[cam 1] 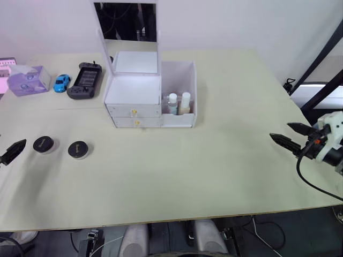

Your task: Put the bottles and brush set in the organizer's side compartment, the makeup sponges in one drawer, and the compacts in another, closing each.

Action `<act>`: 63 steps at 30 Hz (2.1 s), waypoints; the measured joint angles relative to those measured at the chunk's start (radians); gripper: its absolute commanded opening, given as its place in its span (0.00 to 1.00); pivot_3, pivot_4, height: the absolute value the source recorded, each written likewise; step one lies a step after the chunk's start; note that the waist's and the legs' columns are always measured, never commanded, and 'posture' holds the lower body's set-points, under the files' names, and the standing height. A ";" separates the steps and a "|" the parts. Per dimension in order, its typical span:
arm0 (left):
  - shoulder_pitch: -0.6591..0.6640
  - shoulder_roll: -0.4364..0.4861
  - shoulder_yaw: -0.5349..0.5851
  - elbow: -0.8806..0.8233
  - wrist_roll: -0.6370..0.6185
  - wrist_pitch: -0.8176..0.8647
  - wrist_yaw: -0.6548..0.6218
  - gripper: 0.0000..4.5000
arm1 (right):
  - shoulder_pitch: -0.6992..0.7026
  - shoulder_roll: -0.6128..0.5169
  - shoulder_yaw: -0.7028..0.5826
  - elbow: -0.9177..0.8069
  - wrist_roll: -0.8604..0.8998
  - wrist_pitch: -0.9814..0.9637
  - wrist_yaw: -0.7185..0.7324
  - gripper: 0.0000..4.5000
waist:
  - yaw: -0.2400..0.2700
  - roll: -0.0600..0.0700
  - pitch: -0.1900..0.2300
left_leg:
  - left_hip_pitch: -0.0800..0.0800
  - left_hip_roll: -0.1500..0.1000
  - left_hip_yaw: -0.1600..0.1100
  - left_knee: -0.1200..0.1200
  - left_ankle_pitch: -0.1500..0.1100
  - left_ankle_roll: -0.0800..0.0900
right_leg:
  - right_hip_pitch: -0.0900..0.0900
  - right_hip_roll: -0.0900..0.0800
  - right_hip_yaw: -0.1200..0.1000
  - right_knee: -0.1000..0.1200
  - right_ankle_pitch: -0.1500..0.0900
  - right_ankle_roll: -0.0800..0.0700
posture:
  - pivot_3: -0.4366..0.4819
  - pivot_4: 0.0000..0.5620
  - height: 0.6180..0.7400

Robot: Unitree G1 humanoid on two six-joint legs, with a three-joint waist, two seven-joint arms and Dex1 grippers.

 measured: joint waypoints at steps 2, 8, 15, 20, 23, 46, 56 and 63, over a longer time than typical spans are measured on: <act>0.000 -0.003 -0.010 -0.070 -0.024 0.038 -0.009 1.00 | -0.030 0.000 0.021 -0.024 -0.031 -0.003 -0.039 1.00 | 0.000 0.000 0.000 | 0.000 0.000 0.000 0.000 0.000 0.000 | 0.000 0.000 0.000 0.000 0.000 0.000 | 0.48 0.27 1.00; -0.019 -0.062 -0.087 -0.354 -0.083 0.180 0.023 1.00 | -0.100 0.000 0.125 -0.143 -0.045 0.075 -0.046 1.00 | -0.012 0.010 0.003 | 0.001 -0.008 -0.023 0.003 0.001 -0.002 | 0.015 -0.011 -0.022 -0.001 -0.008 0.008 | 0.48 0.27 1.00; 0.020 -0.231 -0.262 -0.749 -0.082 0.270 0.176 1.00 | -0.253 -0.055 0.263 -0.405 0.056 0.307 -0.009 1.00 | 0.004 0.012 0.005 | 0.000 -0.005 -0.022 -0.001 0.001 -0.002 | 0.014 -0.007 -0.020 -0.003 -0.005 0.003 | 0.48 0.27 1.00; 0.024 -0.368 -0.396 -0.913 -0.062 0.330 0.327 1.00 | -0.401 -0.058 0.335 -0.554 0.180 0.470 0.004 1.00 | 0.004 0.011 0.005 | 0.000 -0.005 -0.022 0.002 0.001 -0.002 | 0.015 -0.006 -0.019 -0.003 -0.005 0.002 | 0.48 0.27 1.00; 0.019 -0.499 -0.505 -0.960 -0.013 0.363 0.463 1.00 | -0.475 -0.042 0.361 -0.601 0.224 0.528 -0.009 1.00 | 0.006 0.009 0.005 | 0.001 -0.005 -0.022 0.003 0.001 -0.002 | 0.016 -0.005 -0.018 -0.004 -0.006 0.005 | 0.48 0.27 1.00; -0.151 -0.834 -0.737 -0.702 0.333 0.233 0.831 0.72 | -0.626 0.017 0.429 -0.628 0.307 0.679 -0.093 1.00 | 0.015 0.008 0.005 | -0.001 -0.005 -0.024 0.002 0.001 -0.002 | 0.014 -0.002 -0.018 -0.004 -0.004 0.001 | 0.48 0.27 1.00; -0.161 -0.845 -0.738 -0.681 0.362 0.179 0.832 0.52 | -0.639 0.017 0.441 -0.629 0.301 0.689 -0.104 1.00 | 0.026 0.008 0.005 | -0.002 -0.004 -0.024 0.002 0.001 -0.002 | 0.014 -0.002 -0.018 -0.004 -0.004 0.001 | 0.48 0.27 1.00; -0.166 -0.841 -0.735 -0.685 0.379 0.170 0.830 0.01 | -0.658 0.017 0.471 -0.628 0.276 0.673 -0.100 1.00 | 0.028 0.009 0.005 | -0.003 -0.005 -0.025 0.003 0.001 -0.002 | 0.013 -0.002 -0.019 -0.005 -0.004 0.001 | 0.48 0.27 1.00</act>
